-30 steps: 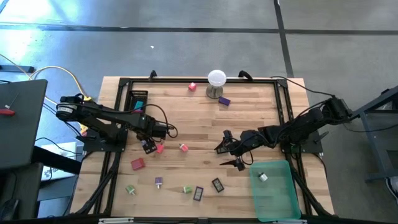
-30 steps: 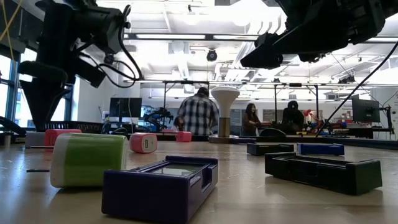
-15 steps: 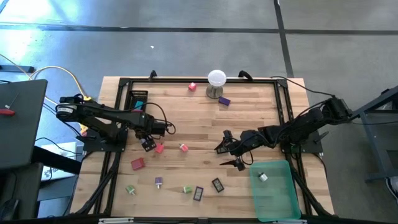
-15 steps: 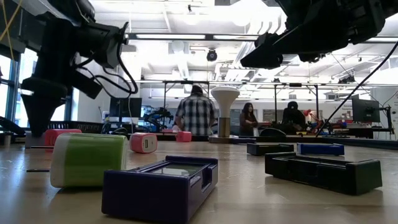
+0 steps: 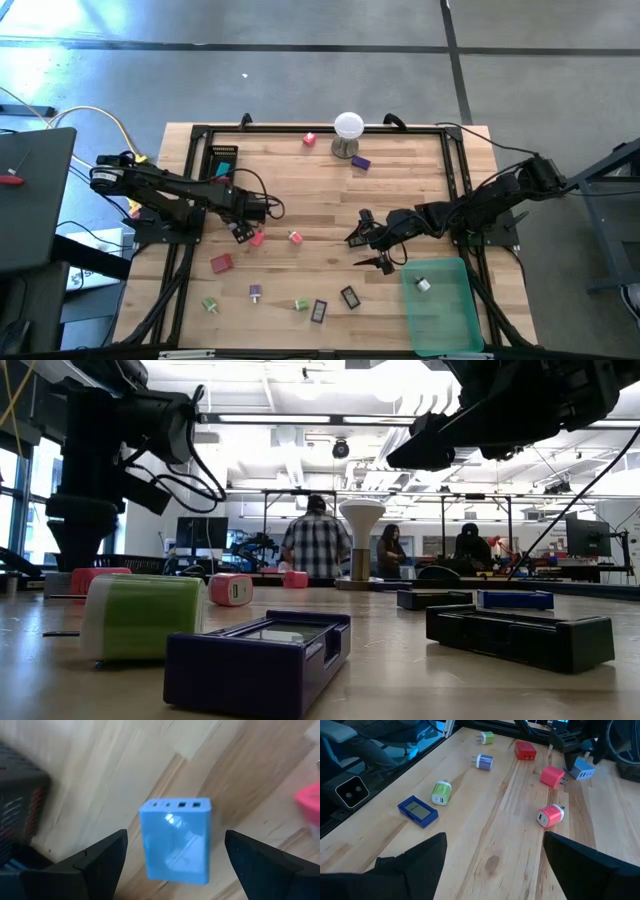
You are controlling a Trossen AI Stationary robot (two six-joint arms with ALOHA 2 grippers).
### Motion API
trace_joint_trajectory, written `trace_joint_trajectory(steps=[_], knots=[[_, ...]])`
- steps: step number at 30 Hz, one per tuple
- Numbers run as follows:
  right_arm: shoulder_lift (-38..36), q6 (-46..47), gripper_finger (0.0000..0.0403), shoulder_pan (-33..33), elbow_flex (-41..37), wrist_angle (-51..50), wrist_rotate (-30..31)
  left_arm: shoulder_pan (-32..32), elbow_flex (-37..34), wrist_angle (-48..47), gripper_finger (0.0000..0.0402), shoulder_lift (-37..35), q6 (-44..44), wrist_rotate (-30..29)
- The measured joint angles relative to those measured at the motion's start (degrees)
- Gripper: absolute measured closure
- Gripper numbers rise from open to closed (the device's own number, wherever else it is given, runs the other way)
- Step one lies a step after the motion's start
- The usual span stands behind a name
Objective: Pick & Place Office items
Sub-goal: Put the purple charger adapter into the green bin
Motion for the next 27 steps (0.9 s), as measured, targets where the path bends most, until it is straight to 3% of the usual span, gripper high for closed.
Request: trace_joint_trajectory(steps=[18, 22, 27], knots=[[0.0, 0.0, 0.0082, 0.0, 0.0, 0.0, 0.0, 0.3, -5.7, 2.5, 0.0088, -0.2, -13.1, 0.3], [0.0, 0.0, 0.0082, 0.0, 0.0, 0.0, 0.0, 0.3, -5.8, 3.4, 0.0118, -0.1, -13.3, 0.7], [0.0, 0.0, 0.0082, 0.0, 0.0, 0.4, 0.0, 0.3, -5.9, 3.8, 0.0189, -0.1, -11.7, 0.9]])
